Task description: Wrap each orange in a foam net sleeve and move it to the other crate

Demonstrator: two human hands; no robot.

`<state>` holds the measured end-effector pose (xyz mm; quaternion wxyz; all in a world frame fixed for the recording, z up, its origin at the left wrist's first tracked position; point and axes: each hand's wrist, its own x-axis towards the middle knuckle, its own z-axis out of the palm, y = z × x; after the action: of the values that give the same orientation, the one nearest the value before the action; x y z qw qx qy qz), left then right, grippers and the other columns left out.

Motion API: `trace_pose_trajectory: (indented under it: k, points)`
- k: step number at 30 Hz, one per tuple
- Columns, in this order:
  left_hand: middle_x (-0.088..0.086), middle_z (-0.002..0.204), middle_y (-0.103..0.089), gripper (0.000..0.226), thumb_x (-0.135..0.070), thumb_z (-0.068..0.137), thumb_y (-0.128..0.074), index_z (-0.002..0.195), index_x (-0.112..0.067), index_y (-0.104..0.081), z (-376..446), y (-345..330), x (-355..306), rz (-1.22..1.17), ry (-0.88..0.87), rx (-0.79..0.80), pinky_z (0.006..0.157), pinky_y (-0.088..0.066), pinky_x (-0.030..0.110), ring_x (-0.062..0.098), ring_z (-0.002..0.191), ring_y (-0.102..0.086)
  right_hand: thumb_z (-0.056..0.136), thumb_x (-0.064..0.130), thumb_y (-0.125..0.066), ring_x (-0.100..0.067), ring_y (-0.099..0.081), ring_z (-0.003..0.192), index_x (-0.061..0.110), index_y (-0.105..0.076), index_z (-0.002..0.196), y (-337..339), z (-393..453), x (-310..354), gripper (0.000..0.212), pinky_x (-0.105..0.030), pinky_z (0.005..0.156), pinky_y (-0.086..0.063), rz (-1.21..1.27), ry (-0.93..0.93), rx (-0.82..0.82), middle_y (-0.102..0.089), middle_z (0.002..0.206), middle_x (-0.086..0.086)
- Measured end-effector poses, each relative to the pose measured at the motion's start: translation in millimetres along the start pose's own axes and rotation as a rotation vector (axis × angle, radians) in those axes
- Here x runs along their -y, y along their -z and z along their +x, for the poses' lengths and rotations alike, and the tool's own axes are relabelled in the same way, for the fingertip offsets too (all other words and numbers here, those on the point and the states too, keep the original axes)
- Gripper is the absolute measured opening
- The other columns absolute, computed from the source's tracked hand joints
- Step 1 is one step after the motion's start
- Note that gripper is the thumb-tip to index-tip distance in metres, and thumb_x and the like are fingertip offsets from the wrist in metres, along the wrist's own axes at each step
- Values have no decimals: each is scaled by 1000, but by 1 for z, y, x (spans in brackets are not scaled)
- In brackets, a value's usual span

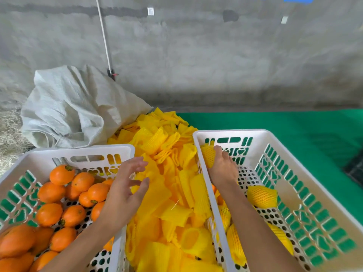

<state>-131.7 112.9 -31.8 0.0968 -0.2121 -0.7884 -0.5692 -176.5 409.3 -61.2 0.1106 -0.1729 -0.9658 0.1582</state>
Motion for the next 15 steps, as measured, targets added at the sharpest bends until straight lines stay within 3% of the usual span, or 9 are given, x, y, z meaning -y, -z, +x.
trace_pose_trajectory:
  k: [3,6,12,15]
  points:
    - [-9,144,-53,27,-11,98,-63,124,-18,-63,2,-2,2,24,7,-4,92,-56,37,9,128,-58,94,68,-51,-31,-65,103,23,-42,135,11,4,-5,62,-44,87,-55,34,-60,-28,-66,115,-7]
    - [-7,141,-56,24,-6,98,-64,119,-17,-65,3,-4,0,48,26,-14,92,-57,34,8,124,-60,99,67,-35,-27,-68,93,20,-58,120,15,4,-2,56,-40,79,-57,93,-90,-150,-71,99,-4]
    - [-9,137,-57,23,-18,100,-64,122,-24,-64,4,-2,10,145,70,-119,97,-45,26,8,133,-48,105,52,-39,-28,-63,109,12,-68,119,15,-3,23,51,-42,90,-53,152,32,-312,-71,114,-7]
    - [-4,138,-53,44,-46,102,-56,139,-23,-52,5,2,25,196,274,-153,98,-48,39,20,132,-47,105,45,-48,-25,-63,111,12,-69,121,23,-8,42,42,-40,95,-51,207,198,-366,-71,117,-6]
